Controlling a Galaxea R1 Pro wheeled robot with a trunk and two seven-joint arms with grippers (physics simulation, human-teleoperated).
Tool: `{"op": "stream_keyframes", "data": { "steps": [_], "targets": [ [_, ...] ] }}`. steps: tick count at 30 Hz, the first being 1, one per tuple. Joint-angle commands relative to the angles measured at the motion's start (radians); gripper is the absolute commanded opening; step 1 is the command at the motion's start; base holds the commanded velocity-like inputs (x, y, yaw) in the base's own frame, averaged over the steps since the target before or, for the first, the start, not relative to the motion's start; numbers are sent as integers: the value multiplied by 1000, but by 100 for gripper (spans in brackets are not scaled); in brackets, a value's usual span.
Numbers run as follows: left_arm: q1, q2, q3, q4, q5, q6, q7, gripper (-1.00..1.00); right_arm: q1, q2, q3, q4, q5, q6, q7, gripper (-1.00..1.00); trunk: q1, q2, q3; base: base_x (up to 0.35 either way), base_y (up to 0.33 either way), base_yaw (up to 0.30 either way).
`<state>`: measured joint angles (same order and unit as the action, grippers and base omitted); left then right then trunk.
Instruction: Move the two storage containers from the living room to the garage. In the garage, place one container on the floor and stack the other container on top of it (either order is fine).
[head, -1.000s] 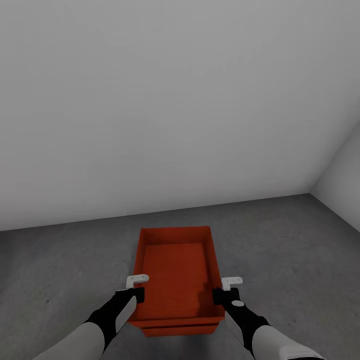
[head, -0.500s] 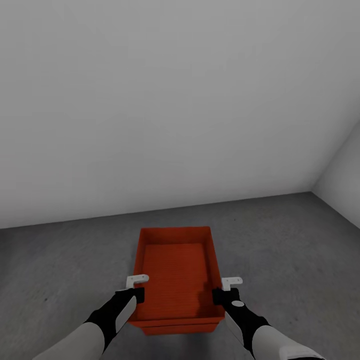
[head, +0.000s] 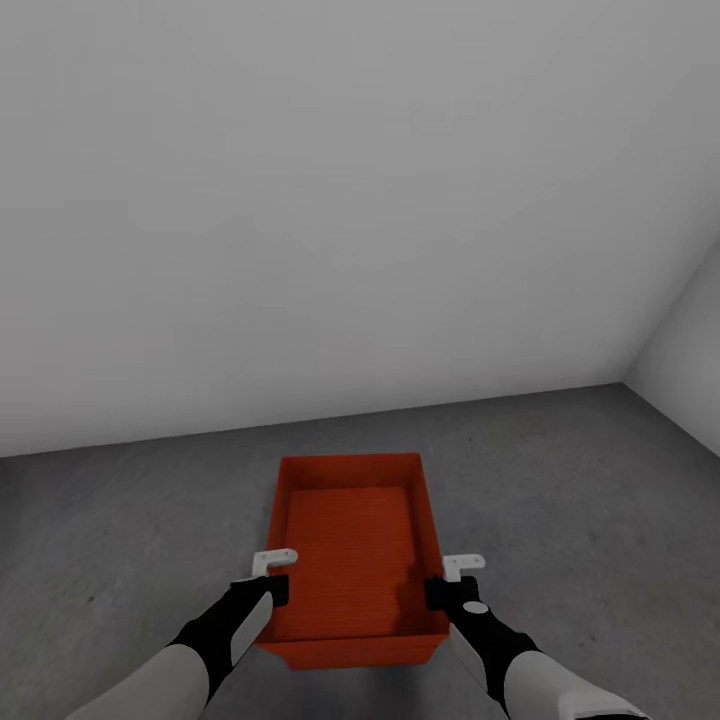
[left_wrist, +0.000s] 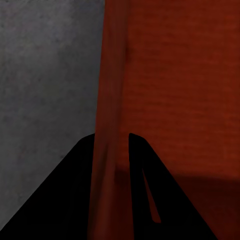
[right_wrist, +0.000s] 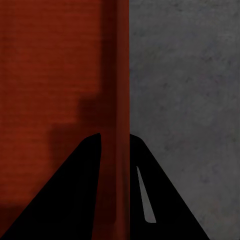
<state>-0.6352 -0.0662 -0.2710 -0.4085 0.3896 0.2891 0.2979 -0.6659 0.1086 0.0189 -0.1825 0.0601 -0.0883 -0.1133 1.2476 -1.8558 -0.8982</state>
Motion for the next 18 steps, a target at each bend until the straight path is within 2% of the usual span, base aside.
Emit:
{"op": "stream_keyframes", "data": {
  "steps": [1, 12, 18],
  "targets": [
    [-1, 2, 33, -4, -25, -50, 14, -100, 0, -13, 0, 12, 5, -4, -54, -100, 0, 0, -1, 0, 0, 0],
    [-1, 2, 33, -4, -24, -50, 14, -100, 0, -13, 0, 12, 4, -4, -53, -100, 0, 0, -1, 0, 0, 0],
    [-1, 2, 33, -3, -23, -50, 14, -100, 0, -13, 0, 12, 4, -4, -54, -100, 23, -42, -20, 0, 0, 0]
  ]
}}
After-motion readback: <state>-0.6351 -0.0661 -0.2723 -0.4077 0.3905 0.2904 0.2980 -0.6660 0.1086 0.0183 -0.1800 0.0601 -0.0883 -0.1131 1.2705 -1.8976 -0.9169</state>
